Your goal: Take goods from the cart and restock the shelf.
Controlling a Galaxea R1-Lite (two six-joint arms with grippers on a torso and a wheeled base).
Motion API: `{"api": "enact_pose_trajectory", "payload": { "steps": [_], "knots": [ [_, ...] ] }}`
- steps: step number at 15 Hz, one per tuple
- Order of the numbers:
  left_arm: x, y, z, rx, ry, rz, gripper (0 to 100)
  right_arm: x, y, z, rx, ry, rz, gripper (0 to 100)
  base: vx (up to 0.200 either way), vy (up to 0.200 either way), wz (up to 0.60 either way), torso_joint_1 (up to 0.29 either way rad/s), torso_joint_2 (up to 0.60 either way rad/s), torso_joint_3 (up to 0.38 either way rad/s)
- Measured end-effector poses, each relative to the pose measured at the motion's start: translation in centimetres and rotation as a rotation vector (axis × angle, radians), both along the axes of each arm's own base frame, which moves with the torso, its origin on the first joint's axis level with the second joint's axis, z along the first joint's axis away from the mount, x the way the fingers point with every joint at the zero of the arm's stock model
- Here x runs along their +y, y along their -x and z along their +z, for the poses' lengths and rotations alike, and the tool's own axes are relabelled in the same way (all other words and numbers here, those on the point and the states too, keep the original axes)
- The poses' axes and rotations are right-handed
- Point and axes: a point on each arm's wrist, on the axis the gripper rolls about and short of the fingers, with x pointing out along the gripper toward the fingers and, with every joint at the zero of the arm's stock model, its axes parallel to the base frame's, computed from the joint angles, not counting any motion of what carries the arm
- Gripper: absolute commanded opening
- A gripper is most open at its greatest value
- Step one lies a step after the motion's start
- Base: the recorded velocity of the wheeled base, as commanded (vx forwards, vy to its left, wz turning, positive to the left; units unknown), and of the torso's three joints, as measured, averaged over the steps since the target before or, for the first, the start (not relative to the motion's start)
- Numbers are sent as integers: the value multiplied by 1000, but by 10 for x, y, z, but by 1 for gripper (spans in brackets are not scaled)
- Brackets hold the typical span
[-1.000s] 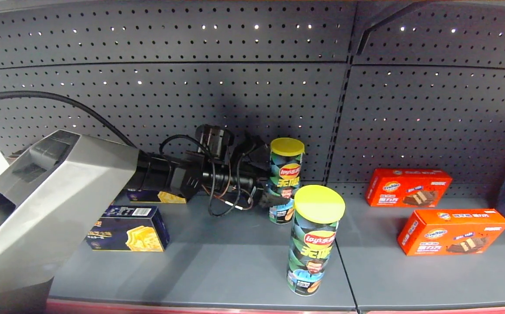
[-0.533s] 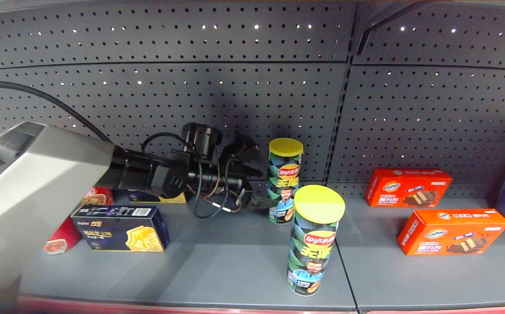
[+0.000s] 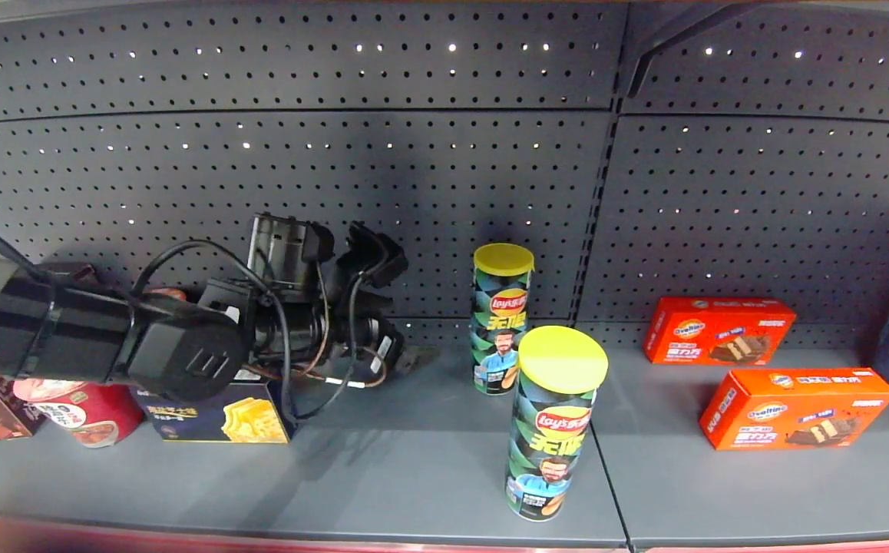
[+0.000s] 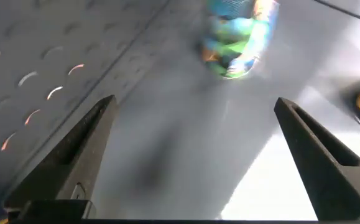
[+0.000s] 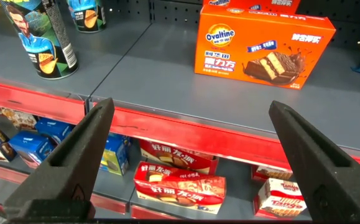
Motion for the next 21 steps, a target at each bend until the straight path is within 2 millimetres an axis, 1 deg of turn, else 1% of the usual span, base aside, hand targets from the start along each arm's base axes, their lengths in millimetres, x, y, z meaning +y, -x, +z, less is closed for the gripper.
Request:
{"api": "enact_pose_trajectory", "payload": {
  "steps": [1, 3, 4, 5, 7, 11, 18, 21],
  "knots": [
    [-11, 8, 3, -44, 41, 120, 100, 0, 0, 0, 0, 0, 0, 100, 0, 0, 0, 0, 0, 0],
    [-32, 16, 0, -93, 83, 299, 100, 0, 0, 0, 0, 0, -1, 100, 0, 0, 0, 0, 0, 0],
    [-41, 18, -4, -105, 99, 330, 100, 0, 0, 0, 0, -1, -1, 100, 0, 0, 0, 0, 0, 0],
    [-46, 21, -11, -98, 86, 341, 100, 0, 0, 0, 0, -2, -1, 100, 0, 0, 0, 0, 0, 0],
    [-49, 22, -20, -84, 63, 360, 100, 0, 0, 0, 0, -5, -1, 100, 0, 0, 0, 0, 0, 0],
    [-50, 14, -35, -62, 37, 369, 100, 0, 0, 0, 0, -5, -1, 100, 0, 0, 0, 0, 0, 0],
    [-54, -10, -48, -73, 45, 394, 100, 0, 0, 0, 0, -4, -2, 100, 0, 0, 0, 0, 0, 0],
    [-58, -16, -52, -74, 46, 395, 100, 0, 0, 0, 0, -4, -1, 100, 0, 0, 0, 0, 0, 0]
  ]
}}
